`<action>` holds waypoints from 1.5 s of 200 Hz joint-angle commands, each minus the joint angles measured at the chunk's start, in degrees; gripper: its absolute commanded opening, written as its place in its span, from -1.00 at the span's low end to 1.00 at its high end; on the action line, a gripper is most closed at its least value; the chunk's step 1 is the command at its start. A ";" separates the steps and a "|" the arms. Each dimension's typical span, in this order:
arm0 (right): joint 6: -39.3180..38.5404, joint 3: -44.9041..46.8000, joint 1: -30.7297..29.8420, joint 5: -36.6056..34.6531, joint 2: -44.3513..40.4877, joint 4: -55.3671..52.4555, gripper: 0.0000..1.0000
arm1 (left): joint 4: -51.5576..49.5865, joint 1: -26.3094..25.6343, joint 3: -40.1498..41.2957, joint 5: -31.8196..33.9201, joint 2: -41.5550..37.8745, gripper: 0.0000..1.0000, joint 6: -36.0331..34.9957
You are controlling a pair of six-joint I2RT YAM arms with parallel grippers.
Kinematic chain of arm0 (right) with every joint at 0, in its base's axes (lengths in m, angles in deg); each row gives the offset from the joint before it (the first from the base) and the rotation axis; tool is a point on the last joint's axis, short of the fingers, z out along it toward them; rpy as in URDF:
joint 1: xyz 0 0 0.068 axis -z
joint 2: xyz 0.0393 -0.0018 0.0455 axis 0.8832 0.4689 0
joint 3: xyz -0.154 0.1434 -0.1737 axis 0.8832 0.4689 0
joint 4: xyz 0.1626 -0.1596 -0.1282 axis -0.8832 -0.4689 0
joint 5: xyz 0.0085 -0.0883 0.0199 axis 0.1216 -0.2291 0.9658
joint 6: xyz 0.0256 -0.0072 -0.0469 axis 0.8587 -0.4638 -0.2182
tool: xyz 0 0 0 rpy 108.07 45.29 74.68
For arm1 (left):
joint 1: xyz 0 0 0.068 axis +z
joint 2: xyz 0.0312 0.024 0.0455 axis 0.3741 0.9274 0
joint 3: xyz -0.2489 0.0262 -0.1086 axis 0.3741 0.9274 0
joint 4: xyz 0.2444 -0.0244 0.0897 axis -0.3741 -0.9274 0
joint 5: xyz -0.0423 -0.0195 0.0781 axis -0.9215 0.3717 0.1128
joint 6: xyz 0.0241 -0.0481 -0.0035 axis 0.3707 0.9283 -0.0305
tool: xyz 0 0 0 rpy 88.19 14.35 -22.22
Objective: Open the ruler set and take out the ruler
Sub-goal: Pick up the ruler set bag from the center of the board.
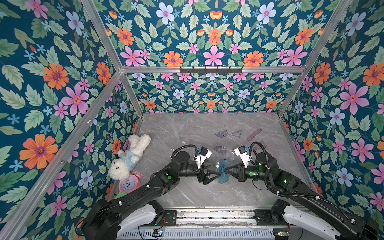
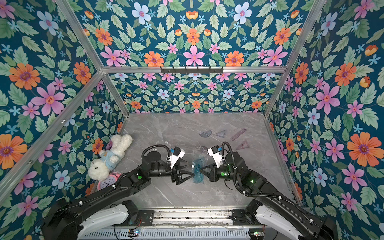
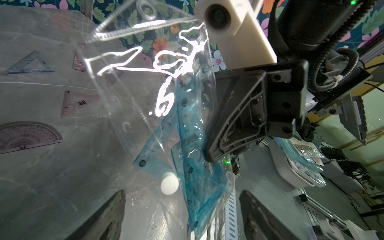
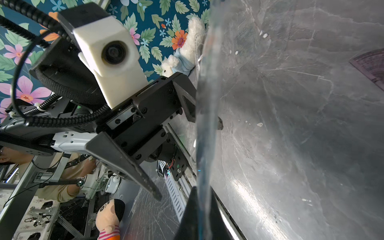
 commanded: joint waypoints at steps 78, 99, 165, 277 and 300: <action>-0.61 0.31 2.05 -1.12 -1.19 3.86 -0.93 | 12.44 -0.04 2.63 -4.56 1.74 0.16 4.19; -0.36 0.49 2.15 -1.28 -0.81 4.60 -0.93 | 13.15 -0.02 2.77 -4.13 1.83 -0.17 5.00; -0.14 0.85 2.57 -1.82 0.00 5.67 -0.92 | 13.99 0.01 2.94 -2.99 3.12 -1.00 6.60; 1.03 2.25 2.65 -0.46 2.59 12.00 -0.22 | 16.36 0.03 2.55 -1.75 4.97 -1.00 8.12; 1.48 2.34 2.64 -0.33 3.81 14.13 -0.22 | 16.65 -0.04 2.25 -1.92 5.68 -1.00 8.36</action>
